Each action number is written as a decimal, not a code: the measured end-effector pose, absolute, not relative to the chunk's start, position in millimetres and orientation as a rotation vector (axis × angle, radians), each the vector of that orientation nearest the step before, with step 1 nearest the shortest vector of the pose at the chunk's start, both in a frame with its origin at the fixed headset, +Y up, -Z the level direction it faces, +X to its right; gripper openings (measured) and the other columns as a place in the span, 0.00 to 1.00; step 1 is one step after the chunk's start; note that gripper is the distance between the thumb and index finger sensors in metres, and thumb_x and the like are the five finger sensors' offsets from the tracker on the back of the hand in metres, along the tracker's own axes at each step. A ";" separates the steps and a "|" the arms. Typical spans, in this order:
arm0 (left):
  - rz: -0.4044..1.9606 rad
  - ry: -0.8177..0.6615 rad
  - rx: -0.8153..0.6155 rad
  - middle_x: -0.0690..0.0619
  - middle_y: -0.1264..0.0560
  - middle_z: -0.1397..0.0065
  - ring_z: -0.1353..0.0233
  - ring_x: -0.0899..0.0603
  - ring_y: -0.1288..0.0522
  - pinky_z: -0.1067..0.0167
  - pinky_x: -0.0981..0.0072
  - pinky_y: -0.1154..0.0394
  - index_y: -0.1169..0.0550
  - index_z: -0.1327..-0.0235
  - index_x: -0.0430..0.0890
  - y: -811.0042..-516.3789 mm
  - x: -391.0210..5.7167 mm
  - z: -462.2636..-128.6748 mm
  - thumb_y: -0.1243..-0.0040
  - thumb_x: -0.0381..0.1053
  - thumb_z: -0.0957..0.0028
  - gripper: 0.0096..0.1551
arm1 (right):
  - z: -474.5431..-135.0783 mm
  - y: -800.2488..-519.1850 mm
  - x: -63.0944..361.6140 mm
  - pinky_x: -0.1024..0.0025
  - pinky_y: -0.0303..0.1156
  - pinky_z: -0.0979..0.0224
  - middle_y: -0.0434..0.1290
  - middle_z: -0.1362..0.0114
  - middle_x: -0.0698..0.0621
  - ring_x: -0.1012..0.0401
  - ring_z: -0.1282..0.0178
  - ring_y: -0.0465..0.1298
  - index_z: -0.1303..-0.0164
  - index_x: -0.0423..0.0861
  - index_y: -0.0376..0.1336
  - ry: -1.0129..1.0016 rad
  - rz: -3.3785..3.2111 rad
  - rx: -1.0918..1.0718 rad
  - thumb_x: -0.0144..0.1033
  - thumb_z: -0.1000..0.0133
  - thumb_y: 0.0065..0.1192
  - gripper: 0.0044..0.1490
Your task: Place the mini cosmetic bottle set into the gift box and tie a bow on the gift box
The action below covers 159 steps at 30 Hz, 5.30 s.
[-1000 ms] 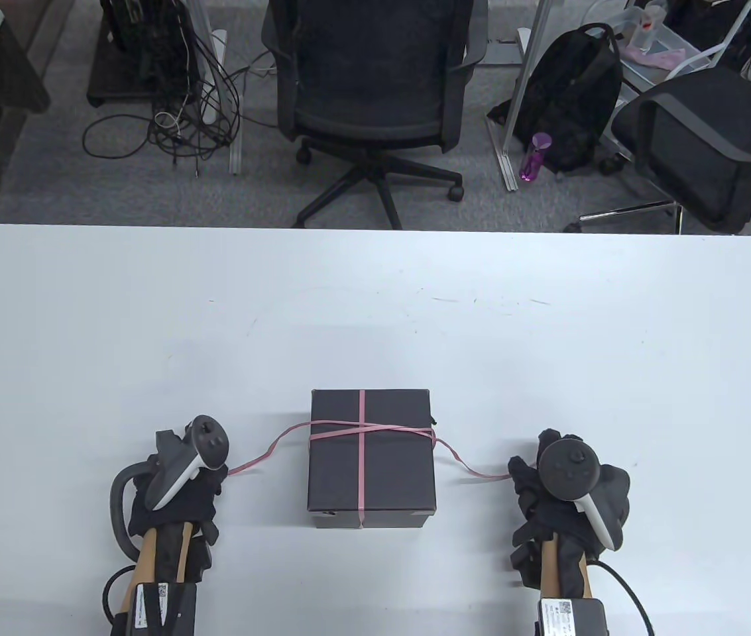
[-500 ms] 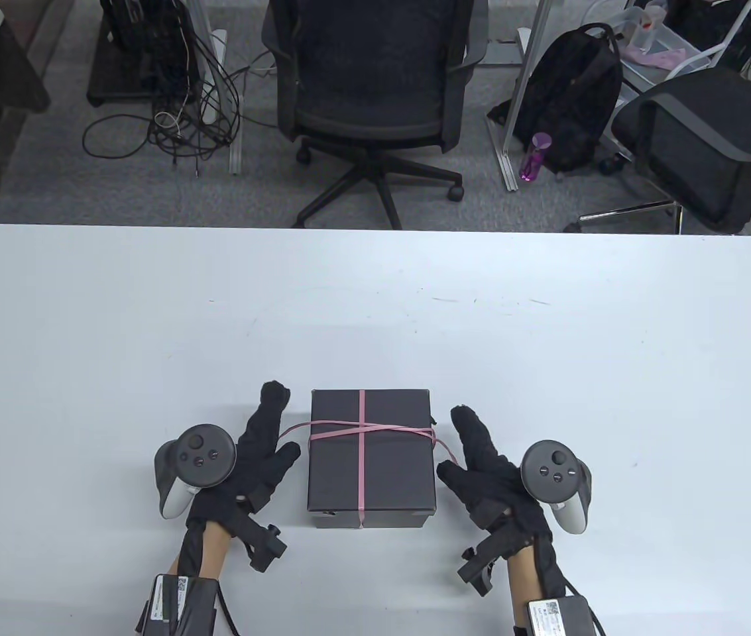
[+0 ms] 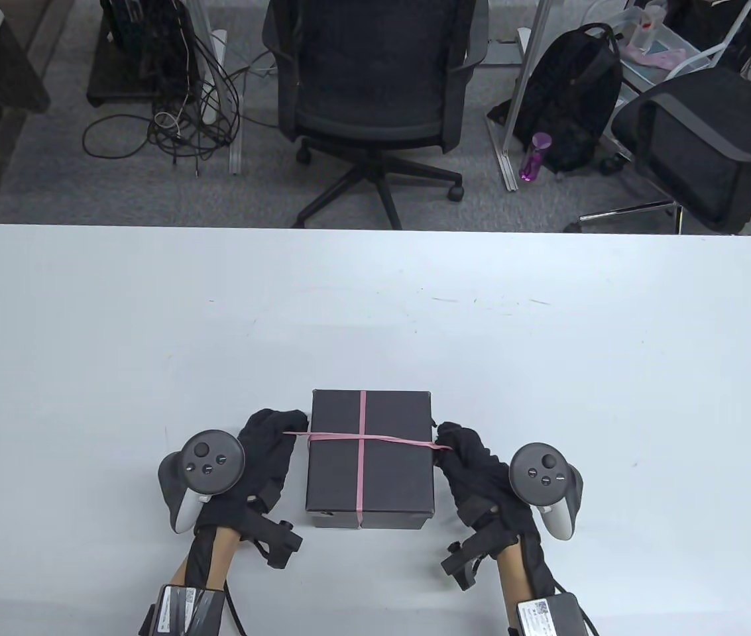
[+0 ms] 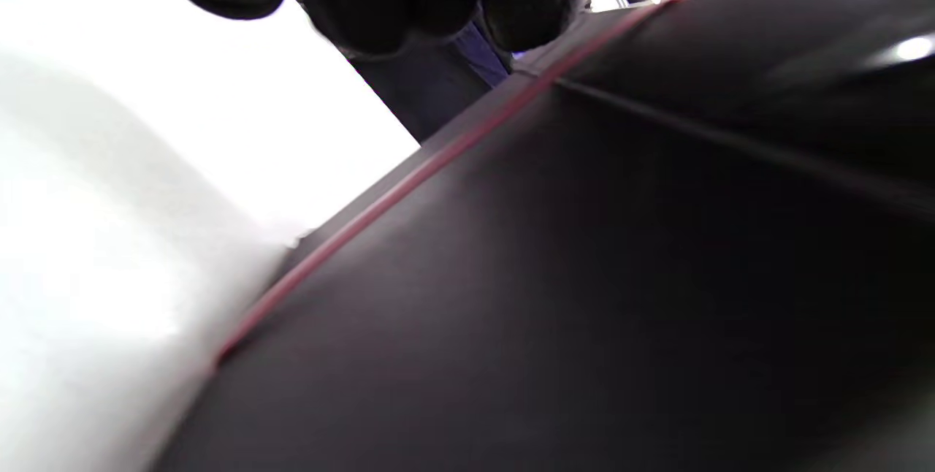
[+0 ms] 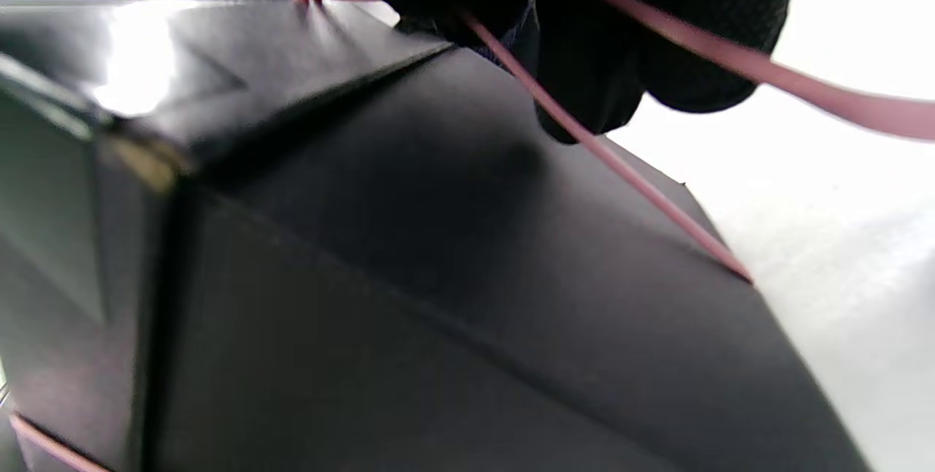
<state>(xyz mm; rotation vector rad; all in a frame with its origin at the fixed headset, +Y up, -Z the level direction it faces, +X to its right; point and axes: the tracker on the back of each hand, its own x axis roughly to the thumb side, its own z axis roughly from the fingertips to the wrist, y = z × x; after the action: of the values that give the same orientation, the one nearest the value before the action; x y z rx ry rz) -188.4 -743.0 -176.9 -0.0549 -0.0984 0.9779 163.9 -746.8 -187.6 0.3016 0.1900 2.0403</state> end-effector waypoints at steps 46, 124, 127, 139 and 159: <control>0.898 -0.058 -0.202 0.59 0.19 0.58 0.74 0.57 0.24 0.74 0.66 0.20 0.24 0.34 0.50 -743.2 -195.1 -171.3 0.54 0.49 0.33 0.19 | -167.4 -690.6 131.1 0.78 0.76 0.72 0.70 0.36 0.37 0.67 0.73 0.76 0.21 0.31 0.53 -0.443 2.790 0.333 0.25 0.35 0.43 0.31; 0.514 -0.101 -0.018 0.66 0.19 0.62 0.75 0.60 0.24 0.76 0.74 0.24 0.44 0.18 0.62 -672.8 -75.3 -174.9 0.46 0.66 0.38 0.37 | -133.9 -654.3 78.3 0.75 0.76 0.68 0.65 0.30 0.34 0.66 0.70 0.75 0.16 0.57 0.35 -0.539 2.959 0.671 0.25 0.34 0.43 0.40; 0.460 -0.113 0.023 0.68 0.20 0.63 0.75 0.60 0.24 0.75 0.74 0.25 0.44 0.19 0.63 -673.4 -71.7 -170.9 0.44 0.66 0.39 0.38 | -141.2 -649.9 77.7 0.75 0.76 0.67 0.66 0.32 0.35 0.66 0.69 0.75 0.15 0.55 0.39 -0.372 2.939 0.596 0.35 0.34 0.39 0.35; 0.481 -0.170 0.075 0.67 0.20 0.63 0.75 0.59 0.24 0.75 0.74 0.25 0.46 0.22 0.65 -676.5 -73.6 -166.8 0.39 0.64 0.42 0.40 | -158.7 -652.9 85.9 0.74 0.77 0.69 0.73 0.45 0.40 0.66 0.71 0.76 0.35 0.37 0.69 -0.286 2.708 0.479 0.46 0.38 0.53 0.32; 0.379 -0.285 0.291 0.65 0.21 0.60 0.72 0.59 0.25 0.72 0.72 0.25 0.41 0.28 0.68 -683.0 -67.1 -145.5 0.33 0.61 0.43 0.36 | -177.4 -667.9 104.8 0.73 0.77 0.68 0.74 0.56 0.43 0.67 0.72 0.74 0.54 0.36 0.74 -0.033 2.571 0.433 0.43 0.40 0.62 0.23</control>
<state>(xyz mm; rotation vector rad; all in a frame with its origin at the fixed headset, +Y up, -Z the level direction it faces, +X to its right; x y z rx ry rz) -67.1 -683.0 -145.5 0.2910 -0.2848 0.3794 104.8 -667.9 -177.4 0.4331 -0.0329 2.5711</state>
